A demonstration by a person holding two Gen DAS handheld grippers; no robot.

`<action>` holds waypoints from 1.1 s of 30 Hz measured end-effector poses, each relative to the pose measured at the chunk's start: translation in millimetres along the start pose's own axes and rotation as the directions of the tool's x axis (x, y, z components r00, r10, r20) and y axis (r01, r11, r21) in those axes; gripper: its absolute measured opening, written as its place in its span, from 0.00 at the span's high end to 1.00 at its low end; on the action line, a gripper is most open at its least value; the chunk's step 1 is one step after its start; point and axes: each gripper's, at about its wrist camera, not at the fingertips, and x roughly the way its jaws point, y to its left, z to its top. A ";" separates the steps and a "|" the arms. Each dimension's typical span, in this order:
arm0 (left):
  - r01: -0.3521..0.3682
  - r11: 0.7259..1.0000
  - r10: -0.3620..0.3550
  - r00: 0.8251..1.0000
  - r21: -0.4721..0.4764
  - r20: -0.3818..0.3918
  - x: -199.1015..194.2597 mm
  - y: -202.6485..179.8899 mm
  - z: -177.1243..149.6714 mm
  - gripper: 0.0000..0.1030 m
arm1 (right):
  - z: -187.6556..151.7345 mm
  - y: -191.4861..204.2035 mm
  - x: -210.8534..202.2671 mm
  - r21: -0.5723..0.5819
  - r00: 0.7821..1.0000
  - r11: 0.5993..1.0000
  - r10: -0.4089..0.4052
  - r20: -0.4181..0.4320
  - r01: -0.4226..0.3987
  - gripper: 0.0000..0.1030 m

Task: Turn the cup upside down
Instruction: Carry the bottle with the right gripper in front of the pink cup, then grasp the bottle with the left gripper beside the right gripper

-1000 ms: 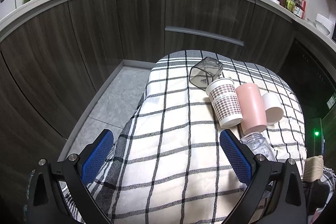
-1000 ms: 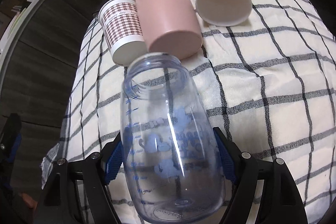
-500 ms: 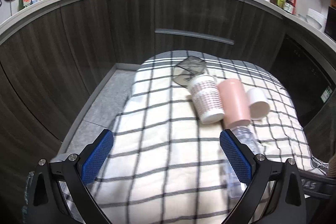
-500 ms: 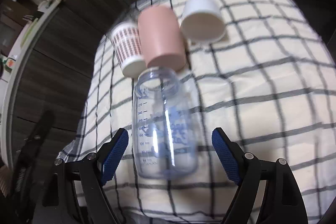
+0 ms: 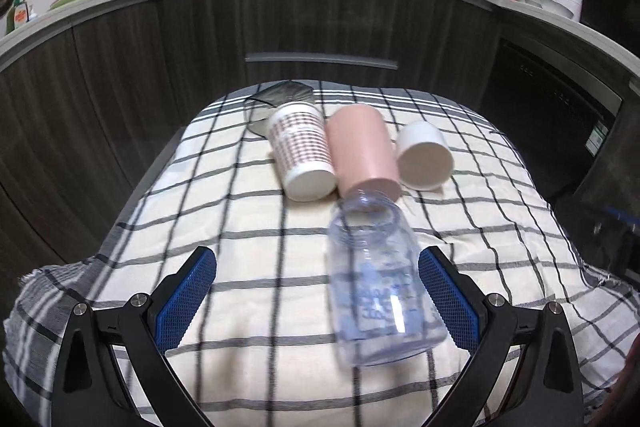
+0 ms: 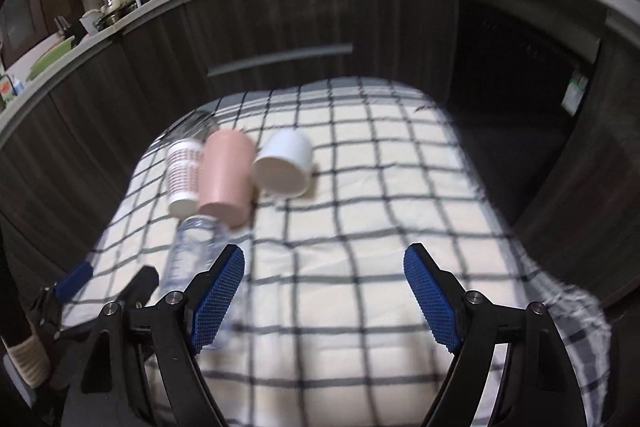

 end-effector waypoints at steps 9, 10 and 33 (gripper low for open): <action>-0.016 0.999 0.015 0.999 0.031 0.034 11.6 -21.7 -21.0 0.00 | -5.1 -21.5 6.0 0.030 1.000 0.999 -0.021 0.011 0.021 0.20; -0.015 0.999 0.014 0.999 0.030 0.031 13.9 -22.2 -22.1 0.00 | -5.8 -22.6 8.3 0.033 1.000 0.999 -0.021 0.006 0.020 0.20; 0.077 0.996 -0.079 0.996 0.043 0.037 39.1 -53.4 -35.0 0.21 | -12.1 -43.7 40.1 0.136 0.993 0.990 -0.016 -0.113 0.031 0.20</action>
